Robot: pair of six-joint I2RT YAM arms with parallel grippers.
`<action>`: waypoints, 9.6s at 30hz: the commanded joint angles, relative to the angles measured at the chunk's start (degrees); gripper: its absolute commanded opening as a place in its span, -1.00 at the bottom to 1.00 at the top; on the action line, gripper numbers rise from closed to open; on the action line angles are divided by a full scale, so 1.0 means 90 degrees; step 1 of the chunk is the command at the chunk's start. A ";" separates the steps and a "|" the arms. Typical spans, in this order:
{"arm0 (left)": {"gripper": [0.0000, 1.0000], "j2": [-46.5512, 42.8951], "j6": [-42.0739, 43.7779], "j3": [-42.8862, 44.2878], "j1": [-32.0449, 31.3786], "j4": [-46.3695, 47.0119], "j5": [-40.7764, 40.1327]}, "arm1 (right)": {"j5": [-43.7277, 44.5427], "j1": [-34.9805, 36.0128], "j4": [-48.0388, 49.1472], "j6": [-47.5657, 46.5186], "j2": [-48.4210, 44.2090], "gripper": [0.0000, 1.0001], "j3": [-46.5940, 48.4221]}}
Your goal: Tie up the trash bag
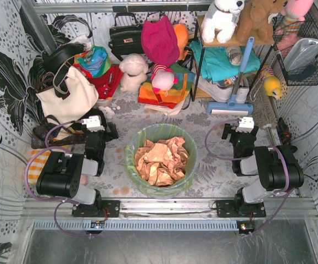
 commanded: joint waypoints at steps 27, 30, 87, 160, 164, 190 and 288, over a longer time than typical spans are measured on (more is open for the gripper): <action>0.96 0.0008 0.0006 0.0112 0.0036 0.0276 0.0033 | -0.0078 -0.0033 0.0213 -0.0074 -0.0003 0.93 -0.0014; 0.96 0.0002 0.0004 0.0099 0.0036 0.0289 0.0033 | -0.0077 -0.0033 0.0215 -0.0068 -0.0003 0.93 -0.0014; 0.97 -0.3968 -0.2212 0.6279 -0.0477 -1.3588 0.1879 | -0.4413 0.0162 -1.4232 0.3684 -0.3382 0.53 0.7510; -0.95 -0.2389 -0.3481 0.7871 -0.4818 -1.4563 -0.0308 | -0.1739 0.4390 -1.4347 0.5297 -0.2466 -1.00 0.7900; -0.97 -0.2033 -0.3233 0.8204 -0.4801 -1.4413 -0.0569 | -0.1364 0.4383 -1.4035 0.5230 -0.2278 -1.00 0.7936; 0.24 -0.1474 -0.2598 0.8572 -0.3771 -1.3547 -0.0069 | -0.0642 0.3730 -1.3761 0.4479 -0.1738 -0.09 0.8880; -0.81 -0.1731 -0.4420 0.0175 -0.3624 -0.4910 -0.0076 | -0.4184 0.1224 -0.9485 0.3893 -0.3318 -0.04 0.2892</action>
